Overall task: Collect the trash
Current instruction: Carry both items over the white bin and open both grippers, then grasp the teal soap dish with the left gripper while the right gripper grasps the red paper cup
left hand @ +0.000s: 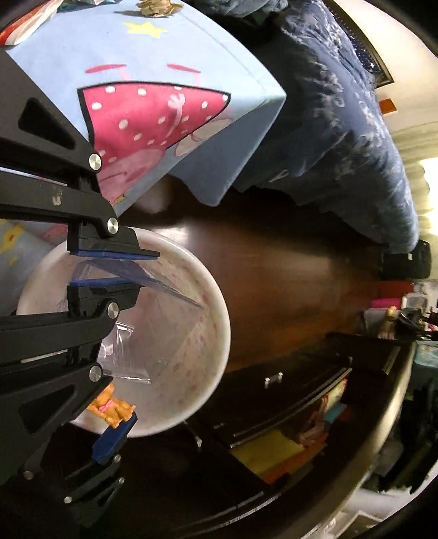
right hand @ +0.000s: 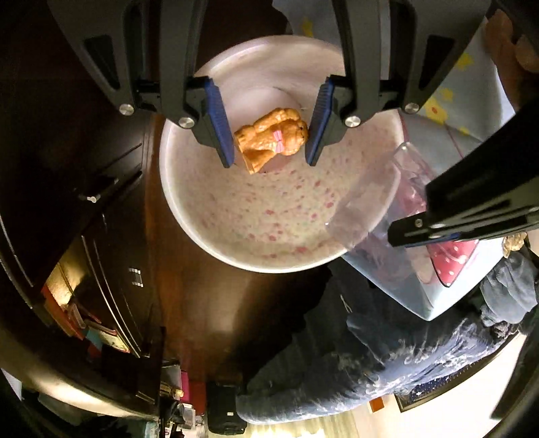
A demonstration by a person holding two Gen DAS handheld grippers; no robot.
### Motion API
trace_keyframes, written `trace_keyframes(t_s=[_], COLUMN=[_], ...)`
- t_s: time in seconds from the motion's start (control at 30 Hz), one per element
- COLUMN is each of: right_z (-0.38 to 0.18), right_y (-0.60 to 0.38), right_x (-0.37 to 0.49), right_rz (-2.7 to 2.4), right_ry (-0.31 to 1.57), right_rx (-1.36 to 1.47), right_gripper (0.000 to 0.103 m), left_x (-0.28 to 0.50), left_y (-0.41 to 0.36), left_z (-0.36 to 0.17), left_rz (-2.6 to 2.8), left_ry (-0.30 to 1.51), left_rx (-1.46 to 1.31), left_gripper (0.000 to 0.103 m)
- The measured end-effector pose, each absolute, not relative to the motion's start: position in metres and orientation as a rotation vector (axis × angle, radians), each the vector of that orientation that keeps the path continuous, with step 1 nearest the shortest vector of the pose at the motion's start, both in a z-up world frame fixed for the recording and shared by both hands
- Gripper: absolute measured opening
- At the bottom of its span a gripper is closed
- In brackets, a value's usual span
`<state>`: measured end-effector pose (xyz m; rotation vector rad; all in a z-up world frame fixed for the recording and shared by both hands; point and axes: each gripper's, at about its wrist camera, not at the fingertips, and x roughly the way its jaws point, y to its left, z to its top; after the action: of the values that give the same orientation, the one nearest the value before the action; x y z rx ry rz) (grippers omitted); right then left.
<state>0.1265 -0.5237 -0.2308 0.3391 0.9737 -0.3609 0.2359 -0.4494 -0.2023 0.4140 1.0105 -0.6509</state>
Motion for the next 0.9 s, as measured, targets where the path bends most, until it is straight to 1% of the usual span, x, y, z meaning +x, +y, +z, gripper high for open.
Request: trace_keyframes(t_s=[0.13, 0.17, 0.2, 0.23, 0.3, 0.33, 0.4, 0.47, 0.5, 0.67, 0.83, 0.9], right_z=[-0.235, -0.234, -0.233, -0.233, -0.232, -0.231, -0.230, -0.230, -0.229, -0.227, -0.219, -0.209], right_y=[-0.525, -0.524, -0.523, -0.523, -0.521, -0.520, -0.520, -0.520, -0.520, -0.518, -0.511, -0.503], right_x=[0.131, 0.131, 0.131, 0.132, 0.132, 0.132, 0.131, 0.130, 0.129, 0.122, 0.114, 0.112], right_rz=[-0.361, -0.360, -0.354, -0.355, -0.360, -0.360, -0.362, -0.367, -0.369, -0.379, -0.384, -0.381], right_ry=[0.985, 0.984, 0.981, 0.979, 0.975, 0.975, 0.973, 0.974, 0.975, 0.978, 0.970, 0.953], right_rx=[0.319, 0.319, 0.318, 0.316, 0.303, 0.299, 0.293, 0.287, 0.286, 0.293, 0.289, 0.272], right_gripper=[0.046, 0.046, 0.046, 0.047, 0.049, 0.050, 0.051, 0.052, 0.052, 0.055, 0.055, 0.055], left_x=[0.243, 0.244, 0.245, 0.245, 0.247, 0.246, 0.246, 0.246, 0.246, 0.246, 0.244, 0.242], left_y=[-0.449, -0.451, -0.453, -0.453, -0.454, -0.454, -0.455, -0.455, -0.455, -0.447, -0.422, -0.408], left_z=[-0.204, -0.204, -0.204, -0.204, -0.203, -0.203, -0.202, -0.201, -0.200, -0.193, -0.171, -0.160], left_rz=[-0.640, -0.635, -0.629, -0.627, -0.630, -0.632, -0.632, -0.638, -0.640, -0.670, -0.682, -0.672], left_ry=[1.035, 1.030, 1.023, 1.019, 1.018, 1.016, 1.012, 1.005, 1.003, 1.017, 0.999, 0.978], left_rx=[0.392, 0.395, 0.400, 0.401, 0.396, 0.396, 0.396, 0.387, 0.384, 0.326, 0.250, 0.229], left_gripper=[0.011, 0.014, 0.020, 0.023, 0.033, 0.035, 0.045, 0.049, 0.050, 0.051, 0.053, 0.057])
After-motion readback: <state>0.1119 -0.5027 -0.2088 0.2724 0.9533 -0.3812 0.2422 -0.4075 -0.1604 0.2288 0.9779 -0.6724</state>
